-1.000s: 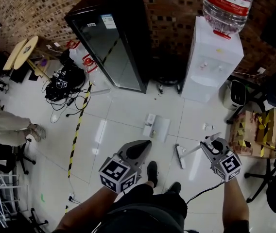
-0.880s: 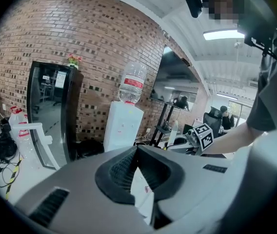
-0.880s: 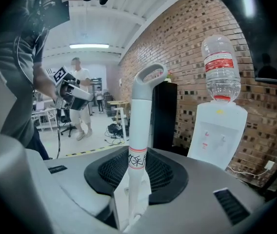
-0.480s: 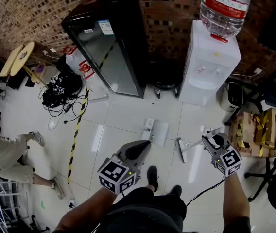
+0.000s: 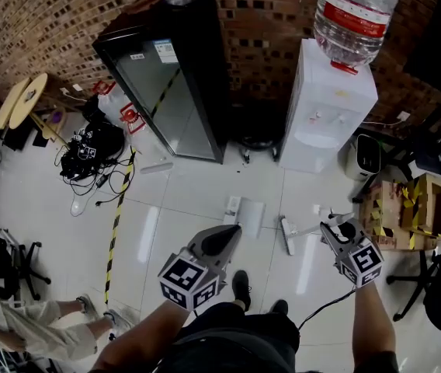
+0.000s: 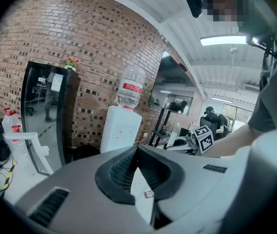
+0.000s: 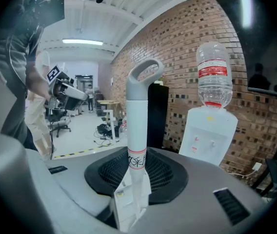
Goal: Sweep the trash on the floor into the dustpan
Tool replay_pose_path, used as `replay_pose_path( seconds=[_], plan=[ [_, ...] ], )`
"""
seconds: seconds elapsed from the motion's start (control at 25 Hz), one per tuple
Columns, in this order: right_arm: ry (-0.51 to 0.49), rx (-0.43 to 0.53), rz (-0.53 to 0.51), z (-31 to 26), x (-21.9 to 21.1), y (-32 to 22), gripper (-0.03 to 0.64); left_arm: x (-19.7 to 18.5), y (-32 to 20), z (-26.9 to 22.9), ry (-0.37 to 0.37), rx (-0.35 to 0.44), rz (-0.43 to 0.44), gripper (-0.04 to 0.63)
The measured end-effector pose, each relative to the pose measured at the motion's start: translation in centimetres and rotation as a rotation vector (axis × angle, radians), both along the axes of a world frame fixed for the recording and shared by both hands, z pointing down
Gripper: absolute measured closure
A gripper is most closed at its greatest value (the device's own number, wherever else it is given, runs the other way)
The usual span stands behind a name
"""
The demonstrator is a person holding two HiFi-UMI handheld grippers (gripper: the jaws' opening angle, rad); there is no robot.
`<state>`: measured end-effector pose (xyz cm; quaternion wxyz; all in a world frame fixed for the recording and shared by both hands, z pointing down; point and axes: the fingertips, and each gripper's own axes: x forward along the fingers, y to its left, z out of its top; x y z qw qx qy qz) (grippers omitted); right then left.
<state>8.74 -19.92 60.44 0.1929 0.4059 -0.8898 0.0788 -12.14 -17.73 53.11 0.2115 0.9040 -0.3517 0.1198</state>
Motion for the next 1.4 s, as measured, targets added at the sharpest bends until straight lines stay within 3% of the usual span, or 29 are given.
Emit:
replay_pose_path(
  seconds=[0.44,0.84,1.08,1.4],
  plan=[
    [-0.149,0.086,0.290,-9.1,3.4,2.0,0.485,3.6,-3.5,-3.1,0.066,0.046,0.043,0.589],
    [-0.199,0.179,0.364,-14.7,10.1,3.3,0.485,10.0,-3.5,-5.1,0.041,0.063,0.001,0.589],
    [-0.168,0.178,0.326,-13.5,14.6,4.7,0.485,15.5,-2.8,-4.1,-0.016,0.082,-0.022,0.588],
    [-0.132,0.125,0.365,-7.8,24.3,5.0,0.483,22.0,-1.8,-0.7,-0.105,0.073,-0.083,0.588]
  ],
)
